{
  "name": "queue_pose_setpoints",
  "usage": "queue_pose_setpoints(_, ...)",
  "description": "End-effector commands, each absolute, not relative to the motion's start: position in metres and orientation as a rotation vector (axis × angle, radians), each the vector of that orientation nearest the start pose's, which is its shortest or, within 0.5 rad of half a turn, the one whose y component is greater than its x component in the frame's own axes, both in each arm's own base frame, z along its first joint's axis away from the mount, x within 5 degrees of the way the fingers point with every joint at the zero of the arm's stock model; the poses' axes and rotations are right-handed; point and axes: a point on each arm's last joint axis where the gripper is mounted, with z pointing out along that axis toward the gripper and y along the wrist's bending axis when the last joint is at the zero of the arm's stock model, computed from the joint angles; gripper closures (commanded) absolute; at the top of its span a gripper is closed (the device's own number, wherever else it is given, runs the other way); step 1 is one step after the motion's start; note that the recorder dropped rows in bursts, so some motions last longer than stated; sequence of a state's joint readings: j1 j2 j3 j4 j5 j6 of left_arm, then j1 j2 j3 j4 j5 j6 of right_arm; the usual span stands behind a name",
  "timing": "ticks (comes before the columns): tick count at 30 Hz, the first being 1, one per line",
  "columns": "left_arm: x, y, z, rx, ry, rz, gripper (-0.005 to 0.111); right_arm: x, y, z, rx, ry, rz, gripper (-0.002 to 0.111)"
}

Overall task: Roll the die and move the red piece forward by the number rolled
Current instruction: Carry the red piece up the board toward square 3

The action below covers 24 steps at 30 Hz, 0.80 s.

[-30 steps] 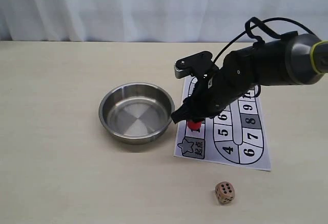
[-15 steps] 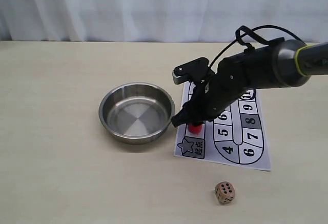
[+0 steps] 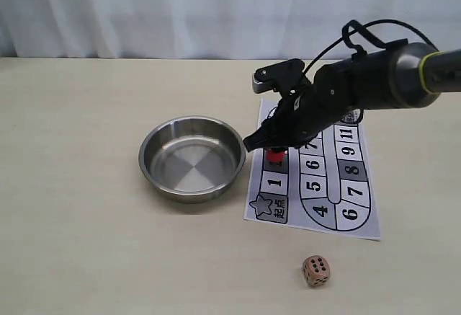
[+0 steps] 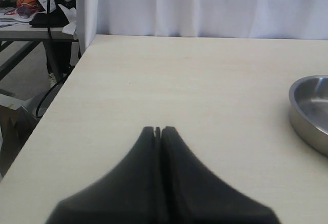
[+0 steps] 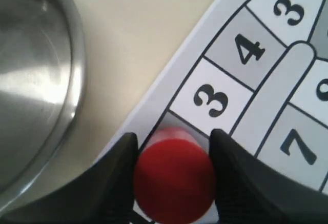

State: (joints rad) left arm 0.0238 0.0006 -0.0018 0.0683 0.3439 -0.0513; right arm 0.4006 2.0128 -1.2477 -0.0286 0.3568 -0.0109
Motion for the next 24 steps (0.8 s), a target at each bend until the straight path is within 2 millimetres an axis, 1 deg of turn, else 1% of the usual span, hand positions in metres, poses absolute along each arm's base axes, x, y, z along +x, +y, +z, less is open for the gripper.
queue_pose_setpoints(1,0.054,0.003,0.183,-0.030,1.814,0.042,0.107,0.381,0.159,0.119,-0.568,2.597,0.104,0.104)
queue_pose_setpoints(4,0.054,0.003,0.183,-0.030,1.814,0.042,0.107,0.382,0.159,0.118,-0.576,2.595,0.099,0.104)
queue_pose_setpoints(8,0.054,0.003,0.183,-0.030,1.814,0.042,0.107,0.388,0.160,0.135,-0.561,2.537,0.109,0.104)
queue_pose_setpoints(10,0.054,0.003,0.183,-0.030,1.814,0.042,0.107,0.395,0.159,0.148,-0.544,2.500,0.112,0.104)
queue_pose_setpoints(12,0.054,0.003,0.183,-0.030,1.814,0.042,0.107,0.401,0.156,0.157,-0.522,2.473,0.114,0.104)
queue_pose_setpoints(17,0.054,0.003,0.183,-0.030,1.814,0.042,0.107,0.411,0.148,0.164,-0.481,2.426,0.114,0.104)
queue_pose_setpoints(20,0.054,0.003,0.183,-0.030,1.814,0.042,0.107,0.415,0.143,0.155,-0.461,2.427,0.112,0.104)
queue_pose_setpoints(24,0.054,0.003,0.183,-0.030,1.814,0.042,0.107,0.418,0.143,0.130,-0.458,2.473,0.110,0.104)
